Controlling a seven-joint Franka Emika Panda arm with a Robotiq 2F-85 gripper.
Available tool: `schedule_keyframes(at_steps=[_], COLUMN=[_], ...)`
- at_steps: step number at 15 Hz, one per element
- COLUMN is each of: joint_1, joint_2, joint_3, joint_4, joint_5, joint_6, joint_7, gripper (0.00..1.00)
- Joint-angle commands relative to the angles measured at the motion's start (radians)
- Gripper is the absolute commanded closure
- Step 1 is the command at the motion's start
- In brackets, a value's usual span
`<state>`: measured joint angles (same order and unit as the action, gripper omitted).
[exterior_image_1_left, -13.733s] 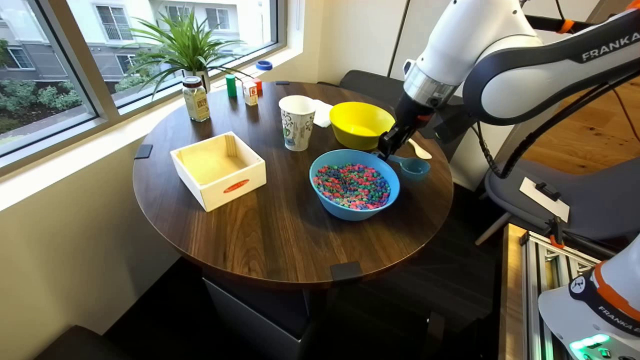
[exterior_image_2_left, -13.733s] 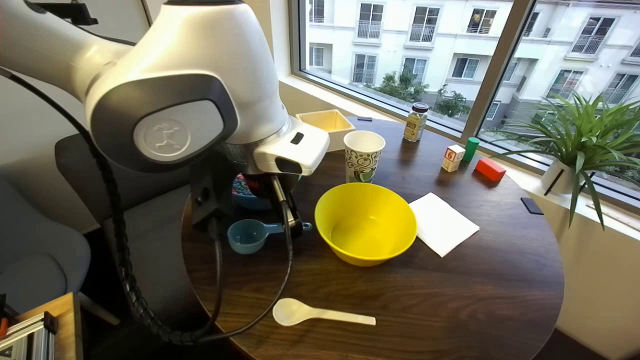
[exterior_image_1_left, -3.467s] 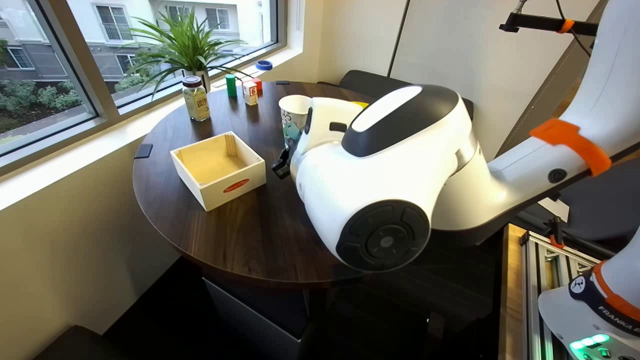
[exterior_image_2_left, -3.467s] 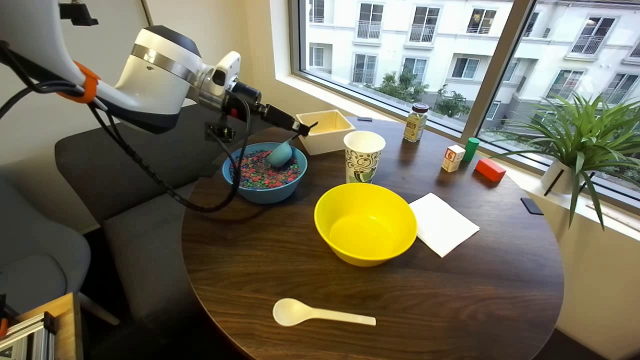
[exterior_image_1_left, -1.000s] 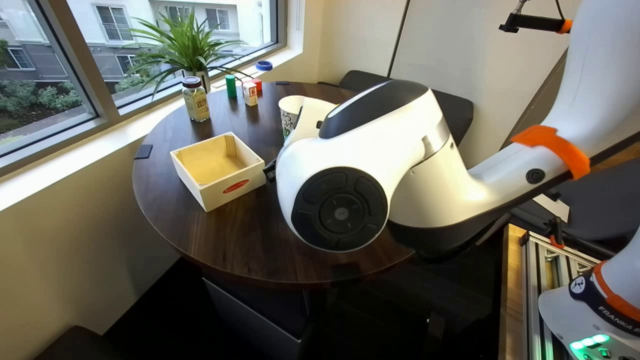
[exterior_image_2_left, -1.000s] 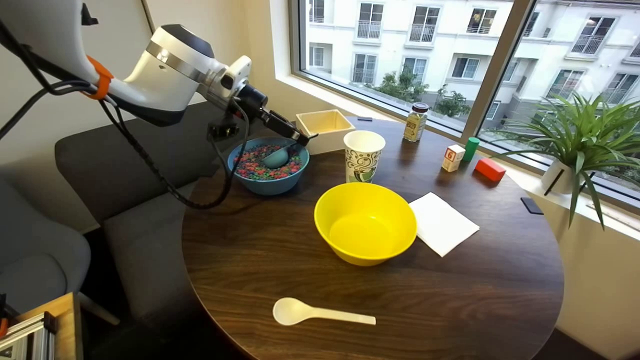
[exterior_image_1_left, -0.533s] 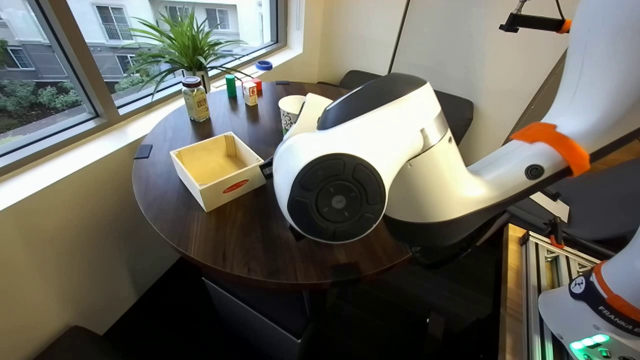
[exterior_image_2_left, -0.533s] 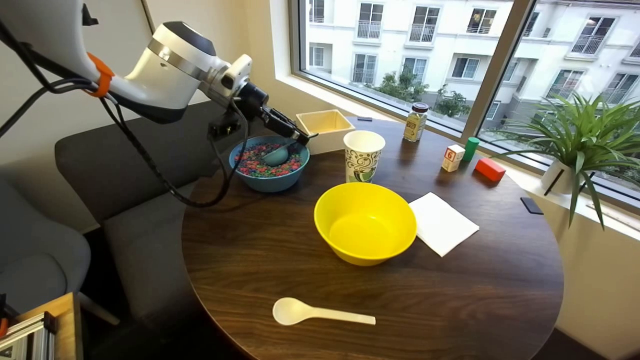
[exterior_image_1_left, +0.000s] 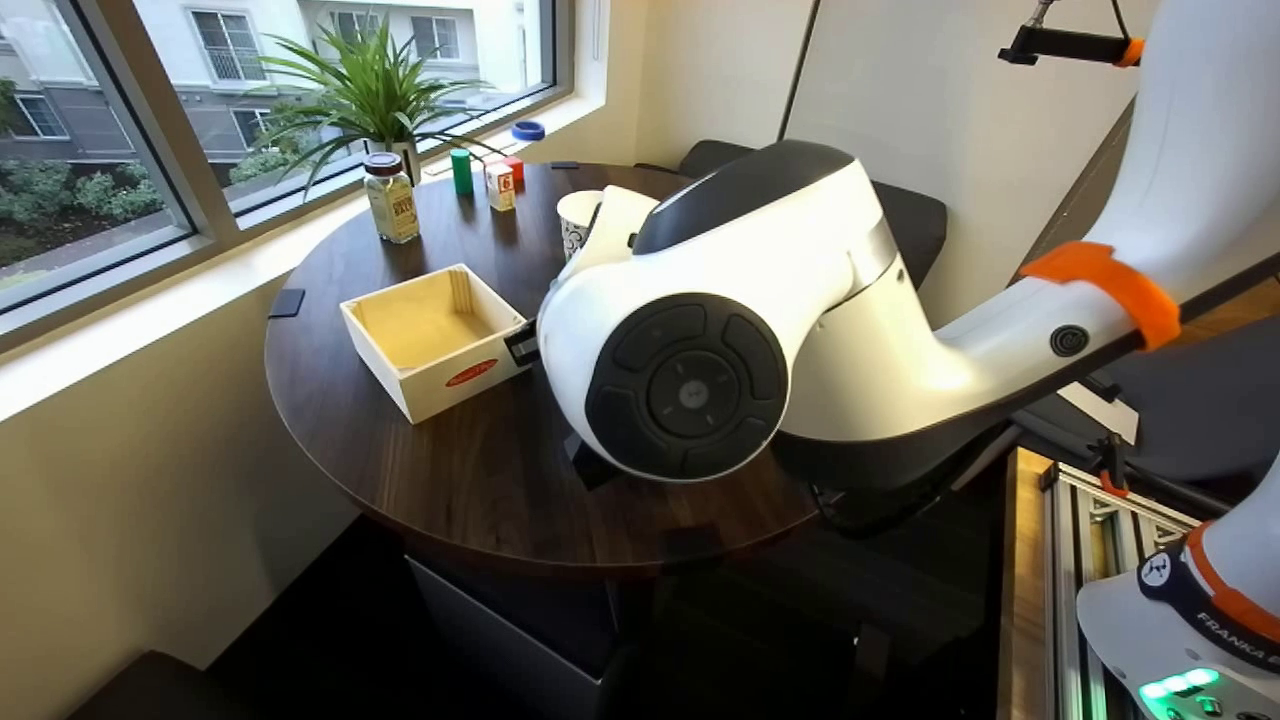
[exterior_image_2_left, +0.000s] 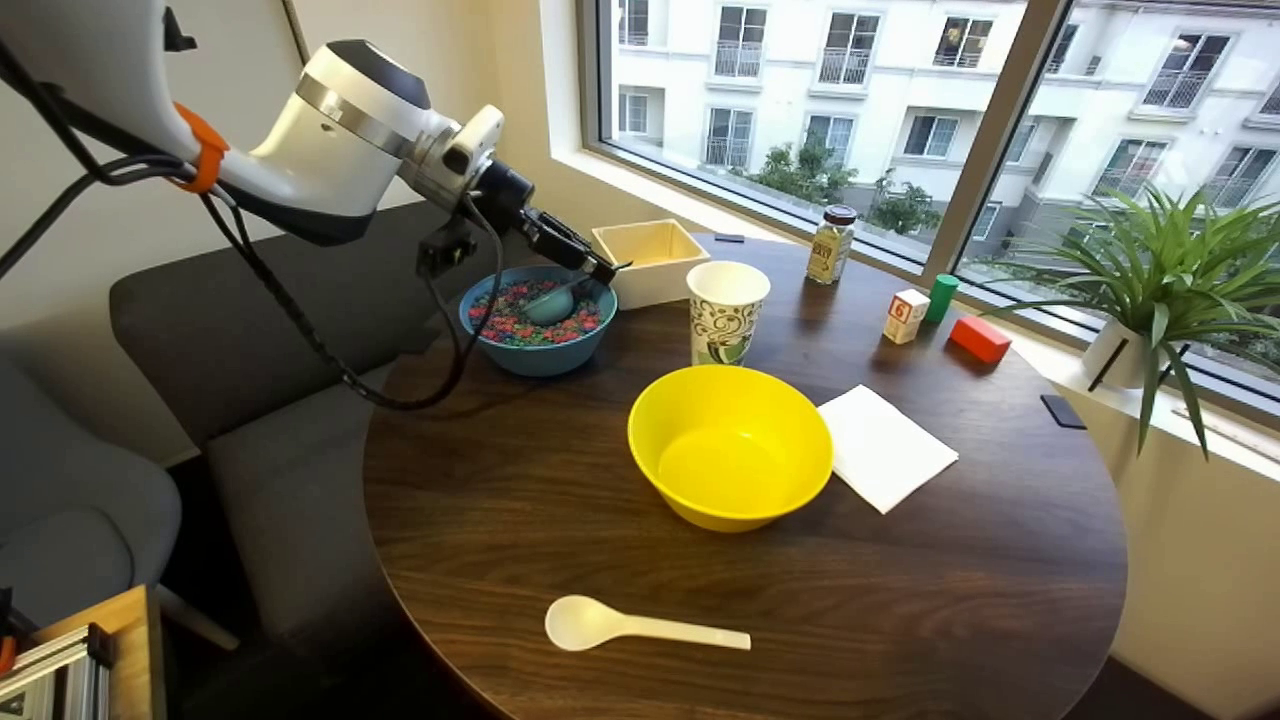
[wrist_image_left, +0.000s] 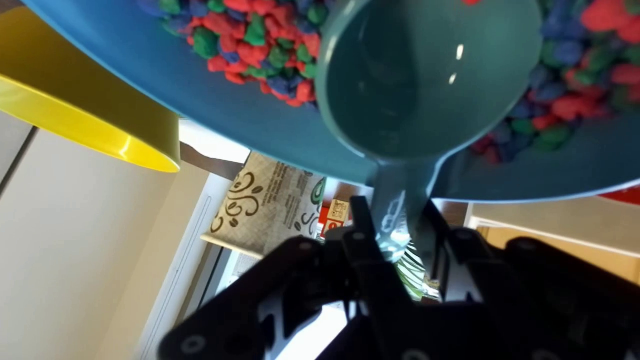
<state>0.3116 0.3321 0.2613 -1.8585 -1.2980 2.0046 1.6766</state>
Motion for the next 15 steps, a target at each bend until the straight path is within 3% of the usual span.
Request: schedule_keyframes(at_steps=[1, 8, 15], joint_1=[0.007, 0.037, 0.037], joint_2=[0.000, -0.036, -0.024], joint_3=[-0.009, 0.003, 0.018], joint_4=[-0.021, -0.097, -0.125], joint_5=[-0.032, -0.203, -0.226], joint_6=[0.042, 0.005, -0.013], joint_7=[-0.021, -0.028, -0.027], gripper=[0.94, 0.94, 0.94])
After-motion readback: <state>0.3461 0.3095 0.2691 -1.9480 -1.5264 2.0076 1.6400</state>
